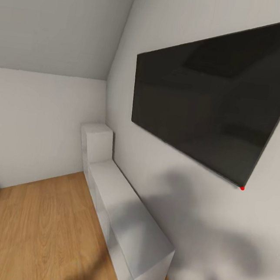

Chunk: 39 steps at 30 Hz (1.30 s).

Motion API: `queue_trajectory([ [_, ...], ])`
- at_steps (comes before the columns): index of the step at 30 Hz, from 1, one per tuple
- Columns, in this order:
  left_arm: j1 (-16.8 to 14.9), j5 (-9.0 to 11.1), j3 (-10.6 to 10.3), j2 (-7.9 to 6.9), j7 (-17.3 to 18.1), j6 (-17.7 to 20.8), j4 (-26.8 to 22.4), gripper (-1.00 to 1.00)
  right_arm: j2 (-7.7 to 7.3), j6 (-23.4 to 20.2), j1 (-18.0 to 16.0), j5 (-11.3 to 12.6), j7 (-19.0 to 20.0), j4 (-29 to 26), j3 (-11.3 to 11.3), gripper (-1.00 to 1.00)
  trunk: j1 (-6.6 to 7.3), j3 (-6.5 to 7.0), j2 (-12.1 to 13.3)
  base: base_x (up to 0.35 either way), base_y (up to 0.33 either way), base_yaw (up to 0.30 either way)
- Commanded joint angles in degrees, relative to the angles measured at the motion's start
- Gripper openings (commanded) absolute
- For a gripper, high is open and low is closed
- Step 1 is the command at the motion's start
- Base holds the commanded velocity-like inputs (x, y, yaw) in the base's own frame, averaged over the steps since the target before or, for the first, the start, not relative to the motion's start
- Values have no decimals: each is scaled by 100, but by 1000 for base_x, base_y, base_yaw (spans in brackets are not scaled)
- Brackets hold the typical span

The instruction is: Attach the digital camera to the camera tripod in the bedroom.

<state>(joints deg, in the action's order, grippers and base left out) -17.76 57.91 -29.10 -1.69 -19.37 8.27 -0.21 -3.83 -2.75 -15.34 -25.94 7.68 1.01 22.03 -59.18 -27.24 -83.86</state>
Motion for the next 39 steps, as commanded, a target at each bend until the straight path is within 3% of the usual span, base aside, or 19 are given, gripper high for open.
queue_trajectory([
  [1, 92, -40, -78, 4, 107, -21, -5, -100, -6, 122, -12, -44, 11, 22, 51, 100, 23, 13, 38, 0, 0, 0],
  [5, 232, -344, -78, 6, 574, -125, -5, -100, -10, 300, -15, -31, 7, 50, 54, 100, 111, 85, 199, 0, 0, 0],
  [7, 250, -469, -78, 8, 698, -142, -2, -100, -11, 323, -15, -29, 6, 53, 55, 100, 155, 121, 279, 0, 0, 0],
  [8, 266, -631, -78, 8, 813, -162, 1, -100, -7, 342, -15, -27, 6, 58, 55, 100, 177, 139, 319, 0, 0, 0],
  [10, 274, -717, -78, 5, 873, -181, 2, -100, -2, 354, -14, -26, 5, 57, 55, 100, 221, 175, 399, 0, 0, 0],
  [21, 288, -812, -78, 10, 933, -202, 4, -100, -2, 388, -15, -17, 5, 57, 64, 100, 462, 372, 841, 0, 0, 0],
  [39, 289, -764, -67, 19, 935, -210, -8, -100, -11, 332, -2, -17, 19, 65, 64, 100, 858, 696, 1563, 0, 0, 0],
])
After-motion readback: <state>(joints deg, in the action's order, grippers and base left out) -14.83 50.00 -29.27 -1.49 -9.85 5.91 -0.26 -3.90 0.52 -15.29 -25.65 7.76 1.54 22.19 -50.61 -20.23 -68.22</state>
